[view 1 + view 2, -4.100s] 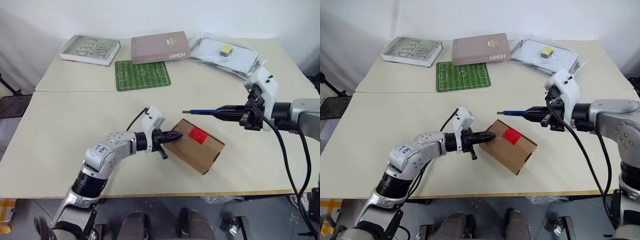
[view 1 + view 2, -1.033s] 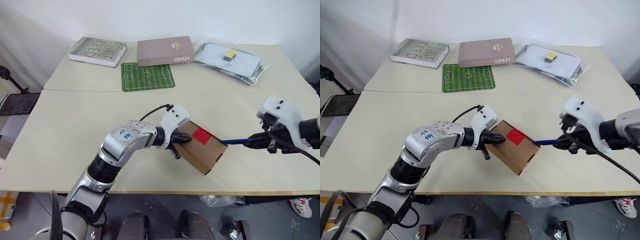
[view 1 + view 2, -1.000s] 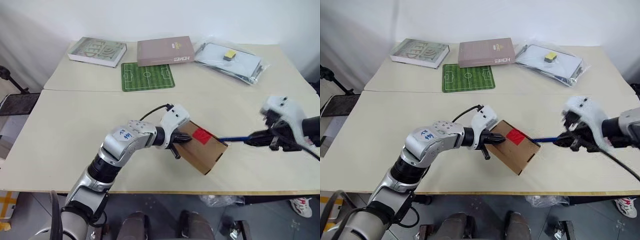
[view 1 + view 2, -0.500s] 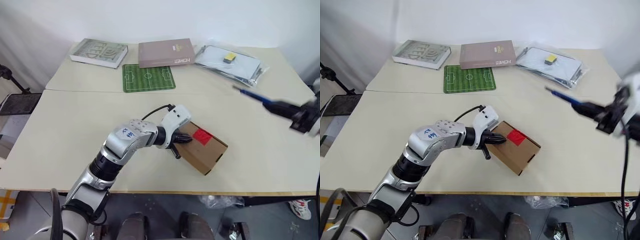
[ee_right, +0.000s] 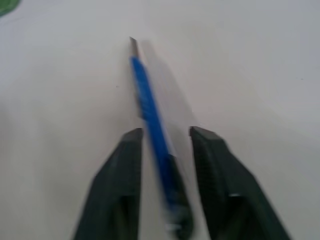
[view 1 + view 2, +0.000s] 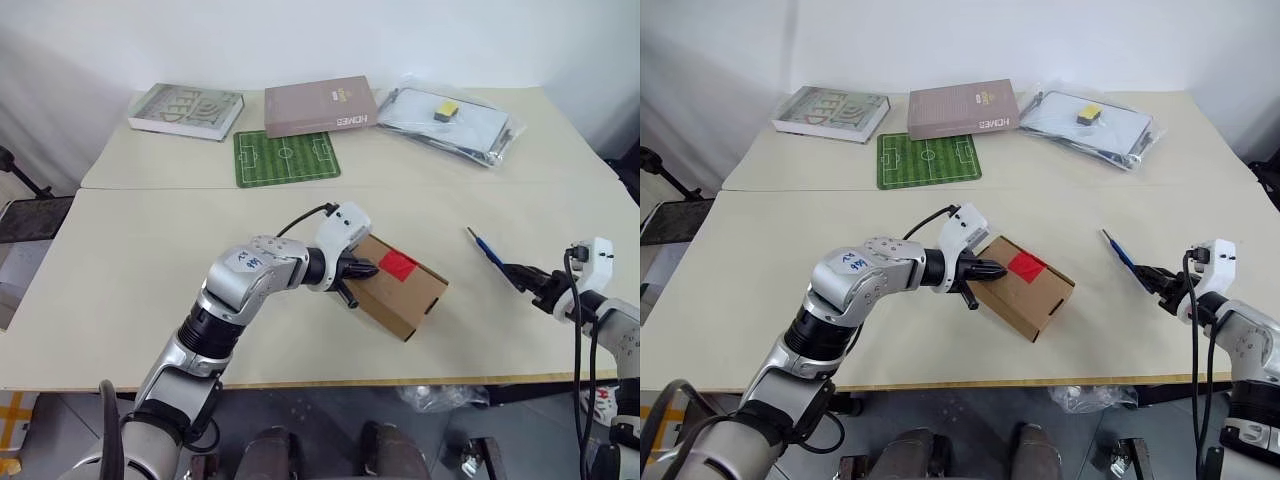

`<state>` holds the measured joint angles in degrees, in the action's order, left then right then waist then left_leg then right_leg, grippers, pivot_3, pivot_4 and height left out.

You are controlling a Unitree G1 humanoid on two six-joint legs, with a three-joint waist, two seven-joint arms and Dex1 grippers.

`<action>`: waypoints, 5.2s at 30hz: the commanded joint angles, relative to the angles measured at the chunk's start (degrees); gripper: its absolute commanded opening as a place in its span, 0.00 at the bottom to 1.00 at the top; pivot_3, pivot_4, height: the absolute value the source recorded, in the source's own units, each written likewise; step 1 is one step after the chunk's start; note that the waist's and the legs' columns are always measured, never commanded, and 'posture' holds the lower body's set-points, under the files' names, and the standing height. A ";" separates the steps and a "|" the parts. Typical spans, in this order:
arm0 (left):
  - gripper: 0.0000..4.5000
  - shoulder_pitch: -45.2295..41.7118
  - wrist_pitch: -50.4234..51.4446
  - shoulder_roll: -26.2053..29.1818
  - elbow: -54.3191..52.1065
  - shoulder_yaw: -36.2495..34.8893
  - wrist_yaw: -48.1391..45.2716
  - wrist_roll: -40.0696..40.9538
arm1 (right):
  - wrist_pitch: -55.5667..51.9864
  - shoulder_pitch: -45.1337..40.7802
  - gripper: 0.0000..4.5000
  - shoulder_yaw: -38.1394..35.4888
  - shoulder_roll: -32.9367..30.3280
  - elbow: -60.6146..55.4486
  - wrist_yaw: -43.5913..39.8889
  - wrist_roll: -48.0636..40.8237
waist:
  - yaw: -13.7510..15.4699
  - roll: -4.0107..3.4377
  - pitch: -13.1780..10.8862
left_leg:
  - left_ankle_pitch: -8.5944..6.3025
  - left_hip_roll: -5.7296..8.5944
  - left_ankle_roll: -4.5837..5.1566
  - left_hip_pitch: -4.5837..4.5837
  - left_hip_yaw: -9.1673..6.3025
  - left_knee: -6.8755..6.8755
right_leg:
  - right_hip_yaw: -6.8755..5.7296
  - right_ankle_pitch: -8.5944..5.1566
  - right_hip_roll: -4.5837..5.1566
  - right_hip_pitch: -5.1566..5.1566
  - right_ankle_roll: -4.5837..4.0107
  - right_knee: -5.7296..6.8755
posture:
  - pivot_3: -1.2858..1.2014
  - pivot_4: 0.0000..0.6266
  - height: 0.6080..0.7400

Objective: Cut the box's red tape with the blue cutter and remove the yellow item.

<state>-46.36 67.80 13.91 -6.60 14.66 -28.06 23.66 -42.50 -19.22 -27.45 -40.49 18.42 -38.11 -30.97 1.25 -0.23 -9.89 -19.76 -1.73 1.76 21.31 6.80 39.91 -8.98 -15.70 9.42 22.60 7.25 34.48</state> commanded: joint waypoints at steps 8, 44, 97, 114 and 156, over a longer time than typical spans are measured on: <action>0.00 -2.61 9.65 5.69 -9.94 -7.00 -2.26 5.56 | -1.87 1.02 0.99 3.21 -10.25 -17.99 -5.22 -0.91 | -0.07 -0.09 -0.12 | 0.00 0.01 0.00 0.08 0.01 -0.06 | 0.01 0.00 0.00 0.08 0.00 -0.07 | 0.52 0.24 1.00; 0.00 14.90 3.04 -5.04 -9.83 -12.50 12.72 3.12 | -11.97 -21.19 0.00 40.21 -0.41 -23.72 -16.63 13.34 | 0.04 0.11 -0.37 | 0.02 0.07 -0.09 0.30 -0.07 -0.32 | -0.18 0.02 -0.10 0.18 0.03 -0.46 | 0.52 0.24 1.00; 0.00 1.70 -11.01 10.63 2.14 1.42 -10.37 1.38 | -25.81 -19.66 0.99 28.25 3.33 -33.53 3.33 7.73 | -0.05 0.11 -0.37 | 0.02 0.19 -0.11 1.00 0.25 -0.11 | -0.18 0.03 -0.19 0.92 0.03 -0.26 | 0.52 0.24 1.00; 0.00 3.26 -8.08 10.60 -0.96 0.63 -10.41 1.20 | -14.79 -14.73 0.99 34.51 -3.49 -23.64 -0.60 12.59 | 0.31 0.33 -0.22 | 0.02 0.16 -0.10 0.88 0.17 0.08 | -0.17 0.03 -0.18 0.73 0.03 -0.11 | 0.52 0.24 1.00; 0.00 5.38 -4.82 11.71 -4.76 -0.07 -9.28 1.55 | -24.84 -34.25 0.99 32.70 8.04 14.67 -20.27 7.22 | -2.03 0.36 -0.16 | 0.04 -0.02 -0.13 0.74 0.07 0.09 | 0.02 0.01 -0.34 0.80 -0.11 0.10 | 0.52 0.24 1.00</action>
<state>-41.99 61.97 25.26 -10.64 13.52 -37.12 25.42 -67.02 -53.59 2.66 -34.00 31.89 -56.50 -23.52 -0.78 0.13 -10.05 -19.72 -1.76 1.63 22.04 6.88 40.00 -8.96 -15.69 9.06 23.41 7.14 34.61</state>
